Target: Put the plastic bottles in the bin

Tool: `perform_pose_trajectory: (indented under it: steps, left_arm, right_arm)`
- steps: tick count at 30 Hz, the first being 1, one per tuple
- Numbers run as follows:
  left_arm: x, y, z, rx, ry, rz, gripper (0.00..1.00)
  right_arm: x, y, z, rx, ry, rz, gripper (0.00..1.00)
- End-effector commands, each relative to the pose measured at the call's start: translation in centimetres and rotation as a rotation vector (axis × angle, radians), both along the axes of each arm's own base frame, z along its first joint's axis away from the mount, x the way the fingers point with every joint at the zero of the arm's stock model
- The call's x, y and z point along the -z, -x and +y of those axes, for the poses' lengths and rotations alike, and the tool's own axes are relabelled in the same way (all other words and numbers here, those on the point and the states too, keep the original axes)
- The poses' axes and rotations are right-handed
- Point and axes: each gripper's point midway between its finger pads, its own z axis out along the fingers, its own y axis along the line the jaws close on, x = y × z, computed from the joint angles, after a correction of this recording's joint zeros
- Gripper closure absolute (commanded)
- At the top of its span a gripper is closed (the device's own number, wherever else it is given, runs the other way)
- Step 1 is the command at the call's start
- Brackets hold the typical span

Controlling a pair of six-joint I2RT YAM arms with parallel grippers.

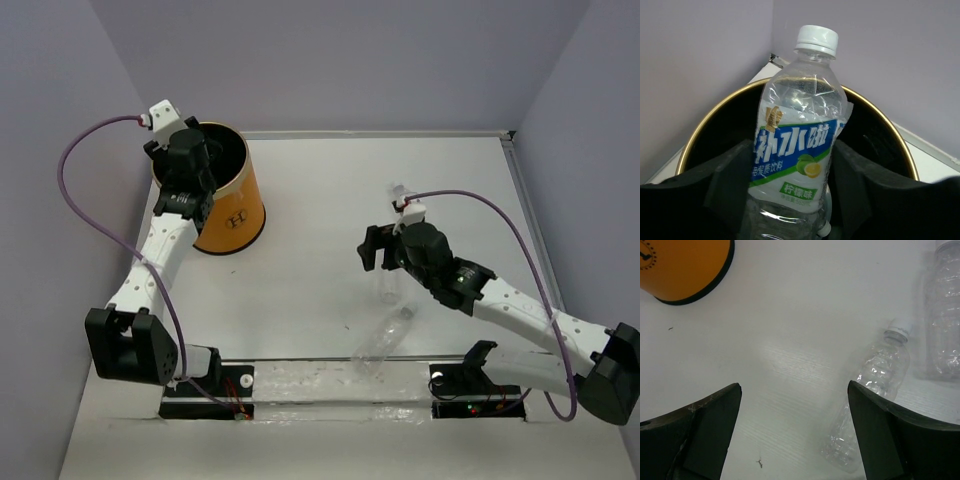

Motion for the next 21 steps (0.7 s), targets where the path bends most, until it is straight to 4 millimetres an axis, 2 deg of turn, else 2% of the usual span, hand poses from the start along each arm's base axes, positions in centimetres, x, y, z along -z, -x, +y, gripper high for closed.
perform_pose_trajectory:
  steps: [1,4,5,6,7,8,9,11,12,13,14,15,16,17,18,19,20,21]
  left_arm:
    - [-7.0,2.6,0.4,-0.001,0.049,-0.245,0.2]
    - [-7.9,4.5,-0.7,0.076,0.079,-0.274,0.13]
    - [-7.7,5.0,-1.0,0.099,0.085,-0.274,0.09]
    - [-8.4,6.0,-1.7,0.145,0.102,-0.293,0.08]
    - [-8.4,6.5,-2.1,0.169,0.111,-0.292,0.07]
    - [-7.9,6.9,-2.5,0.199,0.118,-0.282,0.07]
    - [-8.4,8.0,-3.0,0.233,0.125,-0.297,0.08]
    - [-8.0,9.0,-4.6,0.324,0.131,-0.289,0.07]
    - [-7.4,9.9,-4.8,0.343,0.135,-0.274,0.07]
    - [-7.0,10.3,-5.8,0.4,0.14,-0.259,0.07]
    - [-6.1,10.7,-6.5,0.437,0.145,-0.237,0.07]
    - [-6.0,11.7,-7.8,0.52,0.15,-0.233,0.07]
    - [-5.2,12.1,-8.6,0.566,0.156,-0.211,0.07]
    - [-4.3,12.7,-9.7,0.634,0.16,-0.185,0.07]
    - [-2.5,13.1,-10.6,0.683,0.171,-0.137,0.07]
    - [-1.9,14.2,-12.2,0.775,0.188,-0.118,0.07]
    - [0.0,14.7,-13.0,0.817,0.204,-0.067,0.07]
    - [0.5,15.7,-14.2,0.892,0.217,-0.05,0.07]
  right_arm:
    - [-3.9,-4.6,-0.9,0.095,-0.057,-0.084,0.07]
    - [-3.6,-7.1,-2.2,0.118,-0.067,-0.045,0.04]
    - [-2.4,-8.6,-3.4,0.141,-0.053,-0.004,0.02]
    - [-3.2,-9.6,-3.7,0.152,-0.058,-0.011,0.02]
    - [-3.2,-10.5,-4.3,0.16,-0.036,-0.009,0.01]
    - [-1.6,-11.4,-4.7,0.17,0.01,0.036,0.0]
    - [-2.8,-12.9,-5.6,0.202,0.021,0.018,0.0]
    - [-1.8,-14.3,-6.5,0.217,0.085,0.053,0.0]
    - [-0.2,-15.4,-7.3,0.228,0.118,0.094,0.0]
    - [-1.1,-16.5,-7.3,0.225,0.131,0.079,0.0]
    - [-0.4,-16.9,-8.2,0.236,0.191,0.096,0.0]
    - [1.3,-17.6,-8.5,0.231,0.233,0.135,0.0]
    - [0.6,-18.7,-9.1,0.226,0.256,0.127,0.0]
    - [1.1,-19.0,-9.4,0.222,0.276,0.15,0.0]
    - [1.9,-18.9,-9.5,0.21,0.299,0.182,0.0]
    - [3.0,-19.3,-9.8,0.189,0.327,0.214,0.0]
    - [3.5,-19.6,-10.2,0.191,0.339,0.232,0.0]
    - [4.0,-19.7,-10.3,0.191,0.352,0.249,0.0]
